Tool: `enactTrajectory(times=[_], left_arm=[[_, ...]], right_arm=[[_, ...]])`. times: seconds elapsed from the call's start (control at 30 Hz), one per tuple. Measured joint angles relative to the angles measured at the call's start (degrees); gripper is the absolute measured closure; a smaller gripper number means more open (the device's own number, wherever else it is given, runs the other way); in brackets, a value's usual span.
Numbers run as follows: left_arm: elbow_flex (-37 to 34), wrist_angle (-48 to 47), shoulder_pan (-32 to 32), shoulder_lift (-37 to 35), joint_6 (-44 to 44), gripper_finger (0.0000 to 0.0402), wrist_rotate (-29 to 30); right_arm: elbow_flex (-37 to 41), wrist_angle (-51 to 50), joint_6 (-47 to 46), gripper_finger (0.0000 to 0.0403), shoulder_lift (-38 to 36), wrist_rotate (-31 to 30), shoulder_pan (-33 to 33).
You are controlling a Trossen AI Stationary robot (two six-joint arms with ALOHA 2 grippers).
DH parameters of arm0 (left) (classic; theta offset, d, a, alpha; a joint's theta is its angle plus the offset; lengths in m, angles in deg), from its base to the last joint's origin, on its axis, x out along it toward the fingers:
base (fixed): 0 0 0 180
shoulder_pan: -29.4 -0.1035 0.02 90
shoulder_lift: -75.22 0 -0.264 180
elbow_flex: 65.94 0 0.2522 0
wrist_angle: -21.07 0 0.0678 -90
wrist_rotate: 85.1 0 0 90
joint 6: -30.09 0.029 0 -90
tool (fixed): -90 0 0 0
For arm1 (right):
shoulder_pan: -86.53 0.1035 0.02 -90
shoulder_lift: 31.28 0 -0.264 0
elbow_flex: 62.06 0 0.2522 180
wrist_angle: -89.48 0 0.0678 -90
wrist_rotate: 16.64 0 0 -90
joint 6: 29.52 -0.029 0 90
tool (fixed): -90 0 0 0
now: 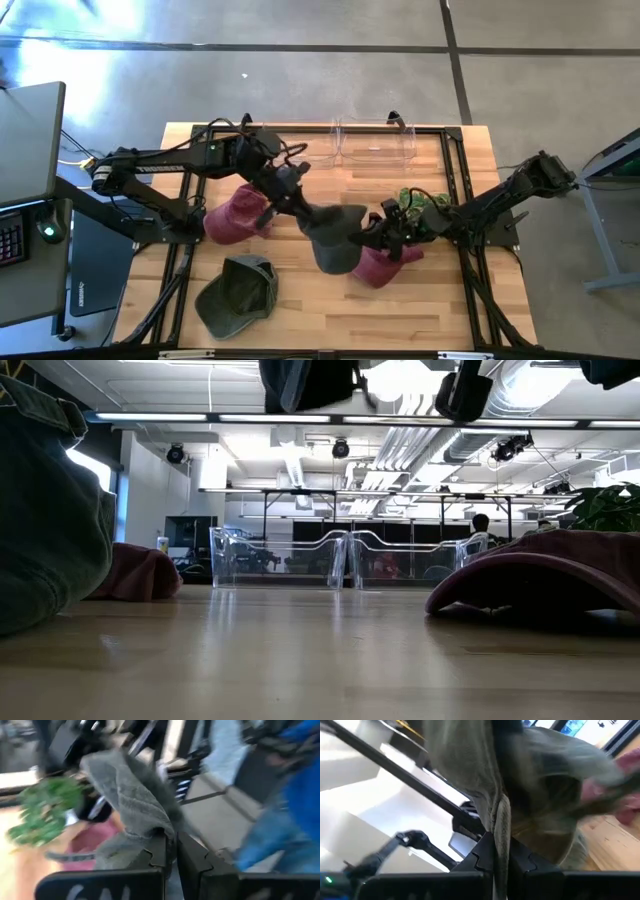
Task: Pick & Place hat
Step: Put the right gray cap into the left transparent bin
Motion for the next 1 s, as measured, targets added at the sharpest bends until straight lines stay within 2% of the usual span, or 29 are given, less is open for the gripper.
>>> enactTrajectory(times=[0.13,0.3,0.4,0.63,0.73,0.8,0.87,1.0], left_arm=[[0.0,2.8,0.0,-0.7,-4.0,0.0379,-9.2],[0.0,5.6,-0.1,-0.7,-12.7,0.0396,-22.1],[0.0,4.8,-0.1,-0.4,-15.4,0.0395,-23.7],[0.0,3.3,-3.9,-0.5,-15.7,0.0396,-18.0],[1.3,-1.2,-6.8,-1.7,-12.7,0.0397,-12.9],[3.3,-4.8,-8.2,-2.1,-7.2,0.0397,-7.0],[4.7,-8.8,-8.8,-2.1,-0.9,0.0397,1.5],[5.3,-12.4,-8.9,-0.5,9.1,0.0398,17.7]], right_arm=[[0.0,-1.2,4.1,0.0393,0.0,2.3,0.1],[-0.2,-2.1,9.4,0.0367,-0.1,3.8,0.0],[-0.2,-5.6,9.6,0.0356,-0.2,4.3,-1.0],[0.0,-15.6,9.5,0.0321,-2.0,9.6,-5.4],[0.2,-22.4,8.0,0.0309,-5.4,11.5,-6.0],[0.2,-27.0,6.8,0.0308,-8.5,11.7,-5.6],[0.1,-31.6,6.0,0.0310,-11.3,11.3,-5.1],[0.1,-36.6,6.3,0.0320,-16.6,7.0,-3.8]])
